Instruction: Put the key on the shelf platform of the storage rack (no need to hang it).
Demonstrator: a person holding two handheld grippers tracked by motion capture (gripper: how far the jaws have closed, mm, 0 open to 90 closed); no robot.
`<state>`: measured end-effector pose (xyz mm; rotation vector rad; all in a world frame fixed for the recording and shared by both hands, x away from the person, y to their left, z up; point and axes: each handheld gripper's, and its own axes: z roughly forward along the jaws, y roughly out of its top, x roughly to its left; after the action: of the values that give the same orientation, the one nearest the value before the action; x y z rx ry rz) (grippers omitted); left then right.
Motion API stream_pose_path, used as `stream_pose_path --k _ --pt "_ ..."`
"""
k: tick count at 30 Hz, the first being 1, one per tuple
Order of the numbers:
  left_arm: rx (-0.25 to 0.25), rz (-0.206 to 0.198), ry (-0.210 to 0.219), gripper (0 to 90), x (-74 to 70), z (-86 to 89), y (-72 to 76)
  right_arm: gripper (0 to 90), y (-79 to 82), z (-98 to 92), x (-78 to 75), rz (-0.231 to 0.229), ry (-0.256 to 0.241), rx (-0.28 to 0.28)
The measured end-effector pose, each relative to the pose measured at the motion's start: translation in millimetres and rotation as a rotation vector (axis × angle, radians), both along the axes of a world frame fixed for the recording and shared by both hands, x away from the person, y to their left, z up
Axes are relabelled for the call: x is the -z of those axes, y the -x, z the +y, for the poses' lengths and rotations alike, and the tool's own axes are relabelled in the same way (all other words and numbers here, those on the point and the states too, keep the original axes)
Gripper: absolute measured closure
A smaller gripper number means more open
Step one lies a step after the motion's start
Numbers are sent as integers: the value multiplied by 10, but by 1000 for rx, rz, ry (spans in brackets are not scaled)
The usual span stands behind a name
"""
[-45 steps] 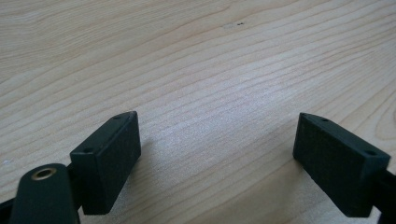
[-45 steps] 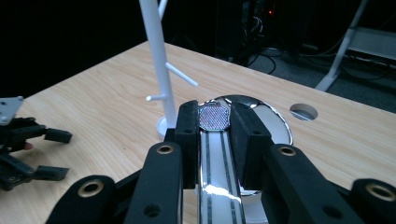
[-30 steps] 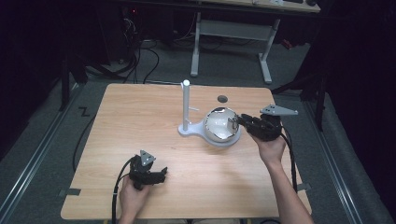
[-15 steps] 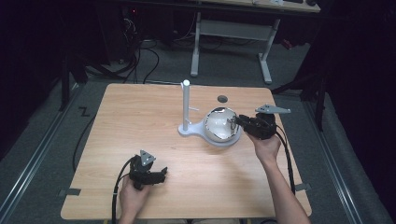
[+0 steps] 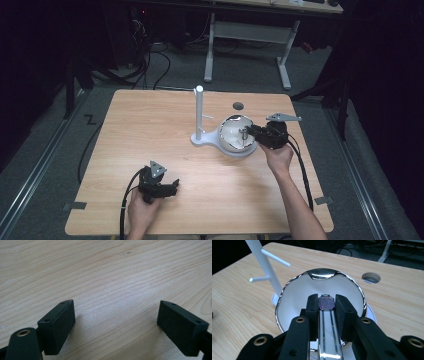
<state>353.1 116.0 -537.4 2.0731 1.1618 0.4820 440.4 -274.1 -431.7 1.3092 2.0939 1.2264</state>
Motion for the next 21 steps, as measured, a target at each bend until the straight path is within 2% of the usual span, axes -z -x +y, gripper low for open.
stream_pose_path --k 7,21 --pt "0 0 0 153 0 0 0 746 -77 101 87 5 25 0" --pt "0 0 0 153 0 0 0 746 -203 141 212 48 16 12"
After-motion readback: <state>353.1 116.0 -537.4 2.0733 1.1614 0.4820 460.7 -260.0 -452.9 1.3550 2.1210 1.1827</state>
